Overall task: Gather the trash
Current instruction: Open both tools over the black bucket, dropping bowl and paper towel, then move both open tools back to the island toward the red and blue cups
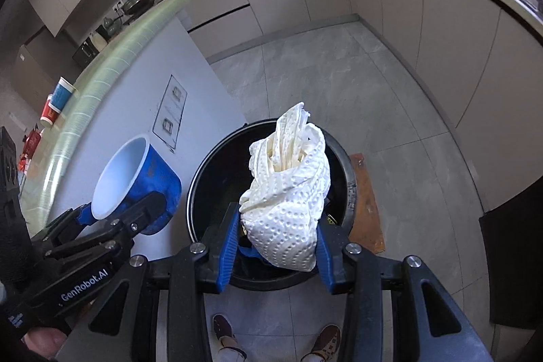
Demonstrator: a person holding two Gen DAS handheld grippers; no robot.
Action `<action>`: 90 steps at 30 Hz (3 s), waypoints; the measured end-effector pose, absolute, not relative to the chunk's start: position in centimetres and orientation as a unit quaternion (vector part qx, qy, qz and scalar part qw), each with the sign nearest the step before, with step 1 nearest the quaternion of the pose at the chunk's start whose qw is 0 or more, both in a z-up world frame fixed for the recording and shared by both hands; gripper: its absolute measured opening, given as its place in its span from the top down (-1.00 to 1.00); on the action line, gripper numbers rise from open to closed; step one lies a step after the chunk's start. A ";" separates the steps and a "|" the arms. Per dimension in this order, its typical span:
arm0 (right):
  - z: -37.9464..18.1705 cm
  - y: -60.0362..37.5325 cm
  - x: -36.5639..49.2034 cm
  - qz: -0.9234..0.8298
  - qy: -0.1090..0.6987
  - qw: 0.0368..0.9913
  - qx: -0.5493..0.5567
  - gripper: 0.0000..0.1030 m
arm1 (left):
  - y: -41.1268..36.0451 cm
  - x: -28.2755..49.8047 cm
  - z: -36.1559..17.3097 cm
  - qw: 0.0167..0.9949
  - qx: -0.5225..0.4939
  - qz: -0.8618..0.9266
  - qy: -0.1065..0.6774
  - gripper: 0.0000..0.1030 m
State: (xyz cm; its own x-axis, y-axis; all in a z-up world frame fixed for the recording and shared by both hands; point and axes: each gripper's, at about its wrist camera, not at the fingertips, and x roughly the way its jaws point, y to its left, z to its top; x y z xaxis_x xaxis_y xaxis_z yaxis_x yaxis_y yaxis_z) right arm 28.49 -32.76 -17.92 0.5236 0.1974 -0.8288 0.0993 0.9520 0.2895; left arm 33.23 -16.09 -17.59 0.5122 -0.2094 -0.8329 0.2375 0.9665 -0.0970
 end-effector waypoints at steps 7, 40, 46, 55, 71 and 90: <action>-20.3 -33.1 31.4 0.034 0.510 0.850 0.126 -0.28 | -16.9 34.7 -20.1 0.862 0.012 -0.110 0.495 -0.47; -12.4 -35.3 27.3 -0.033 0.473 0.867 0.152 -0.31 | -18.1 33.2 -11.5 0.870 0.013 -0.117 0.479 -0.65; -7.9 -32.8 25.6 -0.042 0.473 0.868 0.143 -0.31 | -15.5 30.7 -5.9 0.874 0.003 -0.155 0.461 -0.65; -1.2 -22.3 24.2 -0.008 0.439 0.887 0.142 -0.32 | -5.2 28.8 -0.9 0.887 -0.007 -0.157 0.434 -0.65; -1.3 2.6 28.7 0.088 0.439 0.885 0.131 -0.39 | 17.9 33.0 -3.5 0.901 -0.026 -0.017 0.433 -0.65; -0.5 9.1 41.4 0.142 0.433 0.883 0.112 -0.39 | 23.9 42.6 -4.4 0.906 -0.034 0.051 0.419 -0.65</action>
State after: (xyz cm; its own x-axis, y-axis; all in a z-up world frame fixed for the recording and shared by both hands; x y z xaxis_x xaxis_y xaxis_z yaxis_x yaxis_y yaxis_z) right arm 41.43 9.08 -0.52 0.5857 0.3474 -0.7323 -0.1532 0.9346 0.3209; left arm 42.59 23.85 -4.41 0.6437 0.0635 -0.7626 -0.1202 0.9926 -0.0188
